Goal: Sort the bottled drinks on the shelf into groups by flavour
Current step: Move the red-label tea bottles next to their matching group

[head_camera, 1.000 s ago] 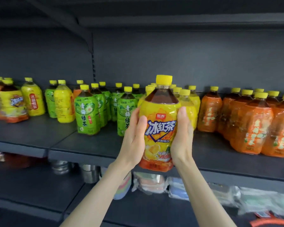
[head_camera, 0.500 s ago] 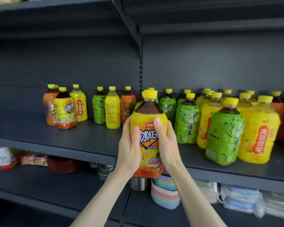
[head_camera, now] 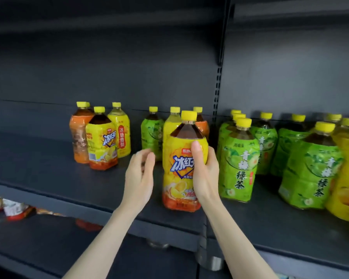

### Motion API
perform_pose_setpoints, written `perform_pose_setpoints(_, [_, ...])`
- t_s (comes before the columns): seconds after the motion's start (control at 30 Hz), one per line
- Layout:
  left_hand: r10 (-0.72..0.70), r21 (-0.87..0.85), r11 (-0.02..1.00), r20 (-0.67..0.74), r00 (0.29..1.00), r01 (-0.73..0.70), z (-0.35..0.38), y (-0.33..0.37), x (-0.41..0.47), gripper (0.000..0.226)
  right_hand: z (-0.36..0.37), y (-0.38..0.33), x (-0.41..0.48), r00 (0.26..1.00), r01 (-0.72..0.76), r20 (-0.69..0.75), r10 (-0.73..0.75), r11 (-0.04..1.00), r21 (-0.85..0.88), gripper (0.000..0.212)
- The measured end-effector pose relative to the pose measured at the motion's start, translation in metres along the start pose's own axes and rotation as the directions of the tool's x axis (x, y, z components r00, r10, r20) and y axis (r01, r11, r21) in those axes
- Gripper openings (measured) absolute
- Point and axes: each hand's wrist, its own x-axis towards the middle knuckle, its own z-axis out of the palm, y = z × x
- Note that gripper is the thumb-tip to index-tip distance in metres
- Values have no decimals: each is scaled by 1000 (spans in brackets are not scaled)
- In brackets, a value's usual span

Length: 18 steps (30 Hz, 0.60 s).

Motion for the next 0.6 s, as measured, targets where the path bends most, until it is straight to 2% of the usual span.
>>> perform_pose_setpoints(0.1, [13, 146, 989, -161, 987, 10, -30, -37, 32, 30, 31, 16, 13, 999, -32, 26, 31, 999, 32, 48])
perform_pose_setpoints(0.27, [-57, 355, 918, -322, 945, 177, -71, -85, 100, 77, 78, 32, 29, 999, -28, 19, 28, 1000, -6, 44])
perform_pose_setpoints(0.4, [-89, 392, 896, -302, 949, 208, -88, -117, 140, 98, 108, 43, 35, 999, -20, -50, 18, 999, -47, 47])
perform_pose_setpoints(0.5, [-73, 375, 910, -270, 960, 174, -97, -132, 157, 100, 127, 45, 33, 993, -19, -119, 12, 998, -64, 57])
perform_pose_setpoints(0.6, [-82, 390, 905, -232, 969, 170, -108, -139, 170, 99, 144, 45, 27, 982, -3, -187, -7, 998, -55, 45])
